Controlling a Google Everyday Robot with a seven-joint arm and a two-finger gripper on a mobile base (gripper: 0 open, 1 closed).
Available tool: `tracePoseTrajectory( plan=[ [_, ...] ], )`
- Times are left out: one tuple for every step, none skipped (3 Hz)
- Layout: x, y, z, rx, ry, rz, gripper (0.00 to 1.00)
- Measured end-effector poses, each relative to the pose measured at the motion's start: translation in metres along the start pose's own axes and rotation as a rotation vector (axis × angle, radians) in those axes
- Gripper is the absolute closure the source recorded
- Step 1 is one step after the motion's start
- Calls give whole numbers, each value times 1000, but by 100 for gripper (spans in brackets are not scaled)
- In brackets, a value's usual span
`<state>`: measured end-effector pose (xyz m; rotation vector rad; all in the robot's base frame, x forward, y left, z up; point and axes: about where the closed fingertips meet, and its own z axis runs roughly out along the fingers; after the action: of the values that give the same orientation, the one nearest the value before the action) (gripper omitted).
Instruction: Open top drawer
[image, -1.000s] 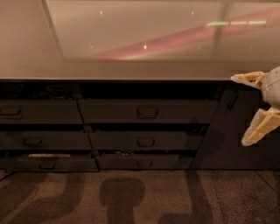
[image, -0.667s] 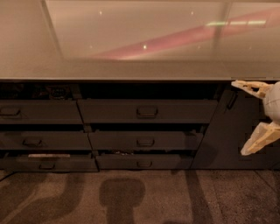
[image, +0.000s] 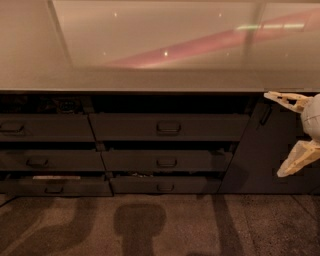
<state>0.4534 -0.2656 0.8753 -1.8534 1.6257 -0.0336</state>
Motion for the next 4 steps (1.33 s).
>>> tracePoseTrajectory(
  plan=[
    [7,-1,10,-23,-2,19,0],
    [58,-7,51,-88,14,118,0],
    [111,-8,102,-139,5,208,0],
    [145,-7,140,-191,19,267,0]
  ],
)
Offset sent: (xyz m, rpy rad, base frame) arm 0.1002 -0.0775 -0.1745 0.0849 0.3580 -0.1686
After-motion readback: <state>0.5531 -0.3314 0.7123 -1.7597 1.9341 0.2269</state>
